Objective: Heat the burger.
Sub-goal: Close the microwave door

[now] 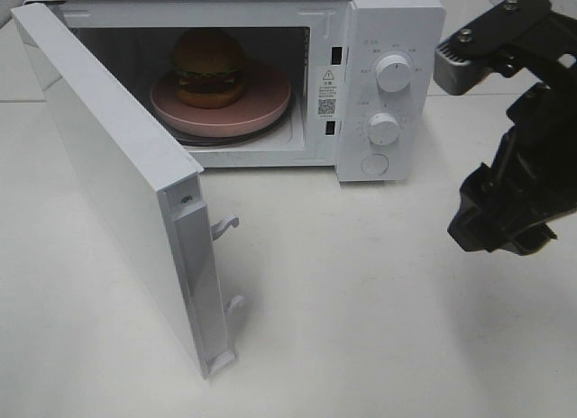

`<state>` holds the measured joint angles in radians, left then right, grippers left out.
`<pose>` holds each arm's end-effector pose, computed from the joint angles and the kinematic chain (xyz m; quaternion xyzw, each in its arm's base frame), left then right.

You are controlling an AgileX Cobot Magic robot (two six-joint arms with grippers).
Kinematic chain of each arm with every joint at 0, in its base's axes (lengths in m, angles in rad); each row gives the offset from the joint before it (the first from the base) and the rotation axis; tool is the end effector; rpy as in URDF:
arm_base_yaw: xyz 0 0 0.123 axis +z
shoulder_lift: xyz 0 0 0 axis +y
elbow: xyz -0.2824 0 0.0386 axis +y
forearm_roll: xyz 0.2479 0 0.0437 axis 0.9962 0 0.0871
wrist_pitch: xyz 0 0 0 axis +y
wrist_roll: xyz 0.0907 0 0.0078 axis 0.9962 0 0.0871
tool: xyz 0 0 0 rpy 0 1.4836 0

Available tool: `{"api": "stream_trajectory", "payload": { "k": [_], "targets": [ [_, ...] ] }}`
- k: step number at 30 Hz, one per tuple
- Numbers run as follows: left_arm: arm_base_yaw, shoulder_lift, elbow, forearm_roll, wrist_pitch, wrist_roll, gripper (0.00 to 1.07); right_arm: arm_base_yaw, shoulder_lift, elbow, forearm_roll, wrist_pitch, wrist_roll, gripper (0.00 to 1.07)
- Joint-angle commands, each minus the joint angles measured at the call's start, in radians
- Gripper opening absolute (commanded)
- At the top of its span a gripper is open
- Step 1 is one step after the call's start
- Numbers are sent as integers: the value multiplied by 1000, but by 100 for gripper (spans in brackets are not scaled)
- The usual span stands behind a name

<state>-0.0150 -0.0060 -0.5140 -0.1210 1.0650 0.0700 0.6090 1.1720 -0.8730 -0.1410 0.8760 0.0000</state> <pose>-0.0081 -0.0095 0.2811 0.0391 0.8467 -0.0459 0.5287 0.1844 0.1166 0.2870 -0.3198 0.9148 0.0111 0.2466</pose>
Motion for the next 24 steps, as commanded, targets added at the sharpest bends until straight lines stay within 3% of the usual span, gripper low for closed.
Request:
{"api": "stream_trajectory", "payload": {
  "k": [1, 16, 24],
  "targets": [
    [0, -4, 0, -5, 1, -4, 98, -3, -64, 5, 21, 115, 0, 75],
    [0, -4, 0, -5, 1, -4, 98, -3, -291, 6, 28, 237, 0, 75],
    [0, -4, 0, -5, 1, -4, 98, -7, -503, 118, 26, 240, 35, 75]
  ]
}}
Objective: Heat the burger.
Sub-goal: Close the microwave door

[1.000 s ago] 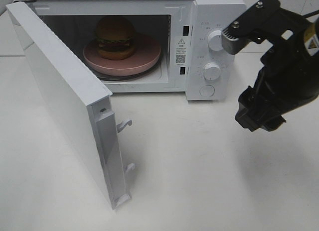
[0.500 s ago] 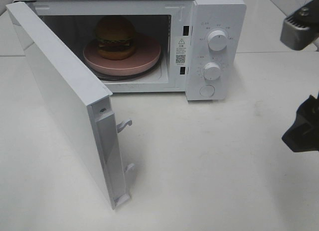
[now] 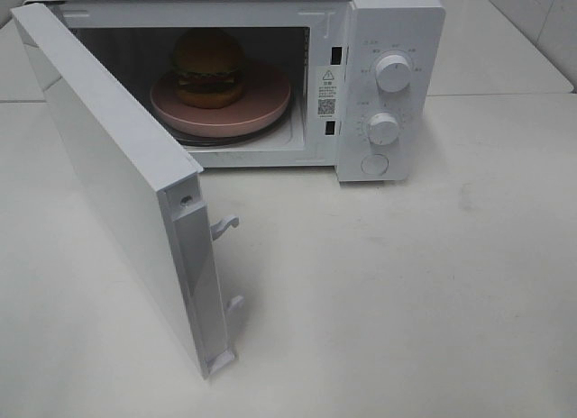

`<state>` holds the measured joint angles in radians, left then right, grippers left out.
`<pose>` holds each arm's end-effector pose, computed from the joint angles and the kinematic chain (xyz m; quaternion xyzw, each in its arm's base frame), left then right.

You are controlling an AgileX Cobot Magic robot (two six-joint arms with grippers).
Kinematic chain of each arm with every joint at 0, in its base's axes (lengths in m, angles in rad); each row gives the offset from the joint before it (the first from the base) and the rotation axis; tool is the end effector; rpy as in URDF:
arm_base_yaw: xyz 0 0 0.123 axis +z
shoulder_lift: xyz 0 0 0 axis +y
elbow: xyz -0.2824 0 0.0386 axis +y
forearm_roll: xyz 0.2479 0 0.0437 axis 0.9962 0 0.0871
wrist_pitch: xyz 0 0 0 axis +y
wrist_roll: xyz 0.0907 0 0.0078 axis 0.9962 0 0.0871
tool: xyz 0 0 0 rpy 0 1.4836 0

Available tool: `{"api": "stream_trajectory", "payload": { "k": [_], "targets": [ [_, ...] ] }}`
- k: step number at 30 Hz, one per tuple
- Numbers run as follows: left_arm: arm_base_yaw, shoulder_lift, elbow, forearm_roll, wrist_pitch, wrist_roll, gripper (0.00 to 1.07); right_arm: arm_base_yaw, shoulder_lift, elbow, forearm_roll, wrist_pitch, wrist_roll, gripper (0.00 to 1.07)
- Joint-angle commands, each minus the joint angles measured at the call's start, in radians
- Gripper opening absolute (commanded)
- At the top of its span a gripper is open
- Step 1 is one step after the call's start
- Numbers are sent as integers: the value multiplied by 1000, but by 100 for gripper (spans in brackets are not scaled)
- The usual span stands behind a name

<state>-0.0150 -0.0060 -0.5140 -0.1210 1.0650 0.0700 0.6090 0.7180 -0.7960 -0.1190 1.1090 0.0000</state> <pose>-0.0081 -0.0095 0.2811 0.0391 0.8467 -0.0459 0.5287 0.0955 0.0548 0.3275 -0.2931 0.9033 0.0362 0.3113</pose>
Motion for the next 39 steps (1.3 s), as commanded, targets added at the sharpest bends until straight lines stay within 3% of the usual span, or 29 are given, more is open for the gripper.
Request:
{"api": "stream_trajectory", "payload": {
  "k": [1, 3, 5, 10, 20, 39],
  "targets": [
    [0, -4, 0, -5, 1, -4, 98, -7, -49, 41, 4, 7, 35, 75],
    [0, -4, 0, -5, 1, -4, 98, -18, -69, 57, 9, 6, 53, 75],
    [0, -4, 0, -5, 1, -4, 98, -107, -144, 108, 10, -2, 73, 75],
    [0, -4, 0, -5, 1, -4, 98, -221, -253, 169, 10, -30, 73, 75],
    [0, -4, 0, -5, 1, -4, 98, -382, -444, 254, 15, -46, 76, 75],
    [0, -4, 0, -5, 1, -4, 98, -537, -755, 300, 58, -112, 55, 74]
  ]
}}
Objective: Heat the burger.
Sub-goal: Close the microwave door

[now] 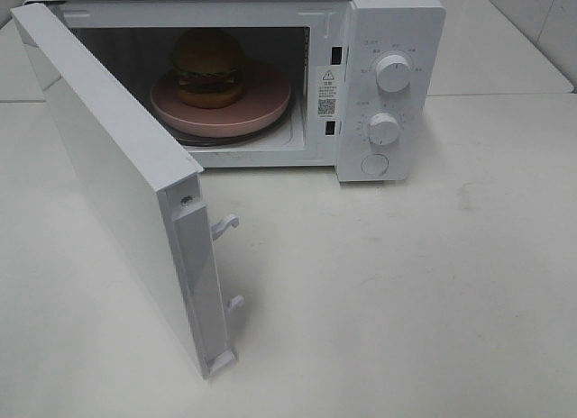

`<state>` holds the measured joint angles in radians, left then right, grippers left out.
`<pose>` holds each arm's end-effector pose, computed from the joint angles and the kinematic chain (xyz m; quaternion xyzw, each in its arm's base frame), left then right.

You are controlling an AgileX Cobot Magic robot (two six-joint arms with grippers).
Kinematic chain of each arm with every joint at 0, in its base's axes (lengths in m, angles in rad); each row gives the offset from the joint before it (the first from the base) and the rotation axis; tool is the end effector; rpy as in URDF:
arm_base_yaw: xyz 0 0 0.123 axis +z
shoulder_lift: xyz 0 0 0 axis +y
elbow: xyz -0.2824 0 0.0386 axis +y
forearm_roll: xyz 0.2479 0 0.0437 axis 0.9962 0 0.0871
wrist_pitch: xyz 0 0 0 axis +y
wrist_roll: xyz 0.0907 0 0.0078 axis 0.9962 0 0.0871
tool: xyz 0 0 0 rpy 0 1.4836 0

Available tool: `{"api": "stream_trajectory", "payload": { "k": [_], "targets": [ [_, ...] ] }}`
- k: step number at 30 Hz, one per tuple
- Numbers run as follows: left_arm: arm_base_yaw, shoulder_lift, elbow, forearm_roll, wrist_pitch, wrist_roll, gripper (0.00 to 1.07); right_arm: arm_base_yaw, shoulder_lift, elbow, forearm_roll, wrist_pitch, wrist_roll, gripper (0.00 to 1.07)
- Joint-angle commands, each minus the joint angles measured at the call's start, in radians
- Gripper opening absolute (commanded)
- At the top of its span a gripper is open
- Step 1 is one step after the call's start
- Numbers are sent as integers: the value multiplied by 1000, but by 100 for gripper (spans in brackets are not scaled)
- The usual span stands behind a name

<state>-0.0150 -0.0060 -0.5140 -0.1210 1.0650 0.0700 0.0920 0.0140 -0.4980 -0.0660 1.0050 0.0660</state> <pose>-0.0081 -0.0095 0.2811 0.0391 0.8467 -0.0459 0.5287 0.0002 -0.0051 0.2813 -0.0109 0.8422 0.0096 0.5390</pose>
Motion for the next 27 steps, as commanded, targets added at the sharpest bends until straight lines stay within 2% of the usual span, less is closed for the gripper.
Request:
{"api": "stream_trajectory", "payload": {
  "k": [1, 27],
  "targets": [
    [0, -4, 0, -5, 1, -4, 98, -20, -51, 2, 5, -8, -11, 74],
    [0, -3, 0, -6, 1, -4, 98, -27, -48, 2, 6, -8, -13, 74]
  ]
}}
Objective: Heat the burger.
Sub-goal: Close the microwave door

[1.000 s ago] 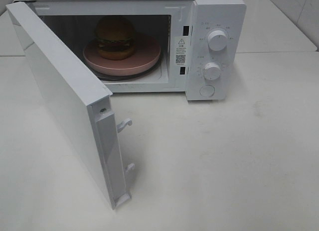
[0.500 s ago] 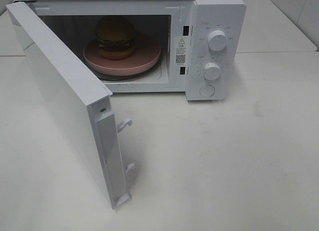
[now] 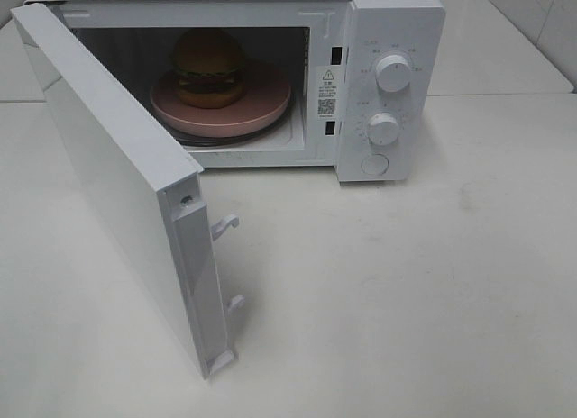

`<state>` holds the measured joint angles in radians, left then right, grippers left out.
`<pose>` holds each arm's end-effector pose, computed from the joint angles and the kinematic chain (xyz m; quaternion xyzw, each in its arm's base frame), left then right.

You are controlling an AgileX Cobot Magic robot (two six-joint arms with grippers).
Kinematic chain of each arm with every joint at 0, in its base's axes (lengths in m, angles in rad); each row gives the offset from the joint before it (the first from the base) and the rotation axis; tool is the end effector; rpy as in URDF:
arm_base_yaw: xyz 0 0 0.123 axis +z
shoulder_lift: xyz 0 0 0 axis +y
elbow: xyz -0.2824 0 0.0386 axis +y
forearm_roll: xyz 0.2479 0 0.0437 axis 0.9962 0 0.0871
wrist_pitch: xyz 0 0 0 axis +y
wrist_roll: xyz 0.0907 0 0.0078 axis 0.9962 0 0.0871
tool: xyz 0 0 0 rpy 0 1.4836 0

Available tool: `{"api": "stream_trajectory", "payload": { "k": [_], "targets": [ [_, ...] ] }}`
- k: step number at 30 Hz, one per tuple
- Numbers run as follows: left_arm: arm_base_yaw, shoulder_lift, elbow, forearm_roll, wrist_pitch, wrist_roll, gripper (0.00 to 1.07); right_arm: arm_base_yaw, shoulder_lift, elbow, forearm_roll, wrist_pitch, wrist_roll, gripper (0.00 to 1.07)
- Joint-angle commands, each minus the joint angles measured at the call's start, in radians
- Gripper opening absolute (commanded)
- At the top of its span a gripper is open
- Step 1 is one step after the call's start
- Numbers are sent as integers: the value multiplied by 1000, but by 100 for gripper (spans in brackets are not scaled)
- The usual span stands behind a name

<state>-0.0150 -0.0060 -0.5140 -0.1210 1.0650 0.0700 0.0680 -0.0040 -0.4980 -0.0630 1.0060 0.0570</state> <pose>-0.0081 -0.0095 0.2811 0.0391 0.8467 -0.0459 0.5287 -0.0028 -0.0050 0.2812 -0.0042 0.8377 0.0026 0.5461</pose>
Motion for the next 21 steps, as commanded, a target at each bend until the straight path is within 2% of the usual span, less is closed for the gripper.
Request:
{"api": "stream_trajectory", "payload": {
  "k": [1, 21],
  "targets": [
    [0, -3, 0, -6, 1, -4, 98, -3, -30, 2, 3, -9, -4, 74],
    [0, -3, 0, -6, 1, -4, 98, -3, -30, 2, 3, -9, -4, 74]
  ]
}}
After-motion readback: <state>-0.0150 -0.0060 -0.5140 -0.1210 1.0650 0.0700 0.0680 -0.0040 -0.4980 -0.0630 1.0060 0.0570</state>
